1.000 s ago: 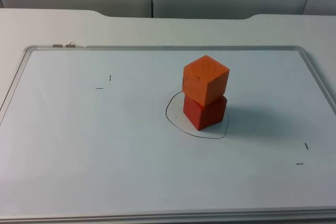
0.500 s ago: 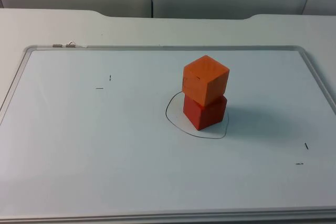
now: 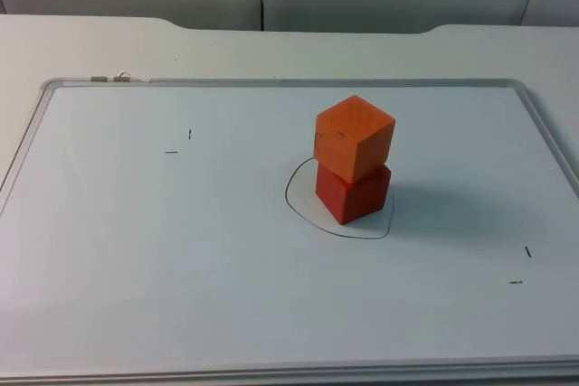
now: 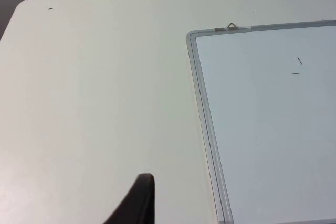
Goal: Pick up one cube with the left hand and another cube with the right hand. First place the cube in the right hand at the target position, then stack the cube in the left hand on top.
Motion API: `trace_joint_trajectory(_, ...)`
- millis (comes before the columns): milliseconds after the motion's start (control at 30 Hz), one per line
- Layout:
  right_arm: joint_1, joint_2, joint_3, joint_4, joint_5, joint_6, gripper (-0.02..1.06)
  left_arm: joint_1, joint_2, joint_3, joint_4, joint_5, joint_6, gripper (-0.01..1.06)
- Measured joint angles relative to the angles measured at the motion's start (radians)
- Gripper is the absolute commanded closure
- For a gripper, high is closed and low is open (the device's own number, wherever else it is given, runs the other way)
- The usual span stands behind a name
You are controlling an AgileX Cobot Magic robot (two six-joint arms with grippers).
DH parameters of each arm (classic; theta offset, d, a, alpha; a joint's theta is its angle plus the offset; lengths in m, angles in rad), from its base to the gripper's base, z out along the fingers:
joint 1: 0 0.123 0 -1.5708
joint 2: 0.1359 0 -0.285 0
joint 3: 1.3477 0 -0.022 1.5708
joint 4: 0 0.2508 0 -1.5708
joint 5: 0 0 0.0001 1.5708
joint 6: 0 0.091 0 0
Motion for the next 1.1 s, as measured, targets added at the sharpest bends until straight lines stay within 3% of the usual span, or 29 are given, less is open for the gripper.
trace_joint_trajectory(267, 0.0, 0.0, 0.037, -0.004, 0.056, 0.021, 0.1, 0.0, 0.0, 0.0, 0.0, 0.0, 0.0, 0.0)
trace_joint_trajectory(533, 0.0, 0.0, 0.037, -0.006, 0.058, 0.038, 0.1, 0.0, 0.0, 0.0, 0.0, 0.0, 0.0, 0.0)
trace_joint_trajectory(733, 0.0, 0.0, 0.037, -0.04, 0.058, 0.127, 0.1, 0.0, 0.0, 0.0, 0.0, 0.0, 0.0, 0.0)
trace_joint_trajectory(1100, 0.0, 0.0, 0.037, -0.048, 0.058, 0.14, 0.09, 0.0, 0.0, 0.0, 0.0, 0.0, 0.0, 0.0)
